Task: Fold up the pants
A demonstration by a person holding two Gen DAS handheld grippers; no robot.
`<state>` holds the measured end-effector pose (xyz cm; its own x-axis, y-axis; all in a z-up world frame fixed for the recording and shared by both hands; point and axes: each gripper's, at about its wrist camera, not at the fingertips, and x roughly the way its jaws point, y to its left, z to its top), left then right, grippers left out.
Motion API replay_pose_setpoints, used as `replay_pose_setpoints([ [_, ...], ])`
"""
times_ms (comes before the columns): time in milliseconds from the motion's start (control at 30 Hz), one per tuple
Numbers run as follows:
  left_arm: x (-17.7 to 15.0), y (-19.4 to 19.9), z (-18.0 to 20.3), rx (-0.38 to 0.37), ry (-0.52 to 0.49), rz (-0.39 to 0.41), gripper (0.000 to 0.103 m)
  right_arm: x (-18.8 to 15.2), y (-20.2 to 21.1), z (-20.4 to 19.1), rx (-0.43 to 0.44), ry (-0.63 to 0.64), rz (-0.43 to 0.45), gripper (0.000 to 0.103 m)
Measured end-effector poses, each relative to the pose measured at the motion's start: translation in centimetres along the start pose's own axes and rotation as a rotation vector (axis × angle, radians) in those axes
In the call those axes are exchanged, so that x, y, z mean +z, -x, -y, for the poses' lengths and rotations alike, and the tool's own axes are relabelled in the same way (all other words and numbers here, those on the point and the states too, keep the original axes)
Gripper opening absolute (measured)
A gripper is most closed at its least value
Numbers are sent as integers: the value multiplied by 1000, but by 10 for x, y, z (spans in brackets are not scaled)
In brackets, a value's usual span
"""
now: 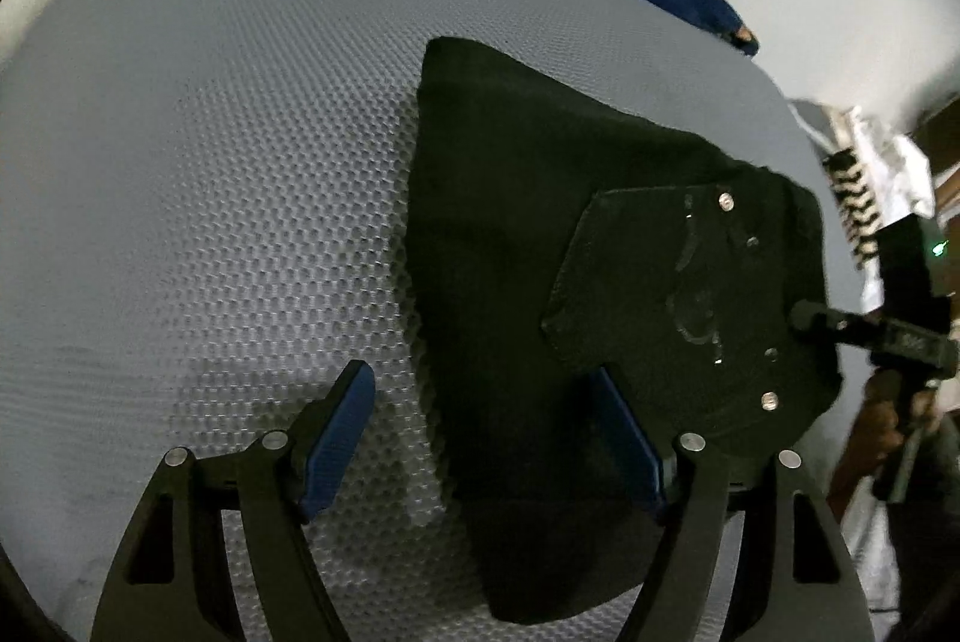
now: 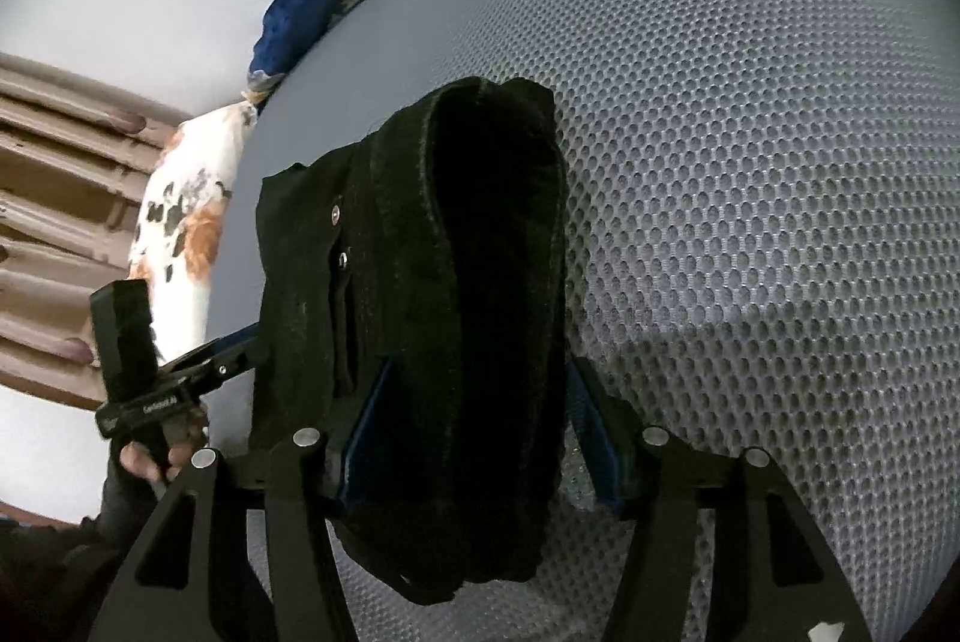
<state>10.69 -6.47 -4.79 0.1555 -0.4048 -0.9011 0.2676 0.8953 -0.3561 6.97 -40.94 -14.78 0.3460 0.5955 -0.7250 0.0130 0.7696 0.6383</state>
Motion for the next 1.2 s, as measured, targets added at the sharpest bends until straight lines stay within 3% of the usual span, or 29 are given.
replay_pose_setpoints([
  [400,19,-13,-25,-198,100,-30,77,3,6,21,92,9,-47,56],
  [667,34,-23,-32,-302,120,-43,77,18,0,35,222,-50,-31,58],
  [767,38,-29,-23,-319,109,-34,78,22,-4,36,250,-66,-23,54],
  [933,39,-32,-16,-343,113,-9,78,21,-13,31,277,-95,3,37],
  [1100,34,-34,-11,-277,65,26,55,15,-8,22,247,-94,47,30],
  [1167,34,-34,-14,-273,70,35,39,13,-4,16,234,-95,64,29],
  [1200,34,-33,-15,-279,73,39,37,12,-4,13,232,-98,70,27],
])
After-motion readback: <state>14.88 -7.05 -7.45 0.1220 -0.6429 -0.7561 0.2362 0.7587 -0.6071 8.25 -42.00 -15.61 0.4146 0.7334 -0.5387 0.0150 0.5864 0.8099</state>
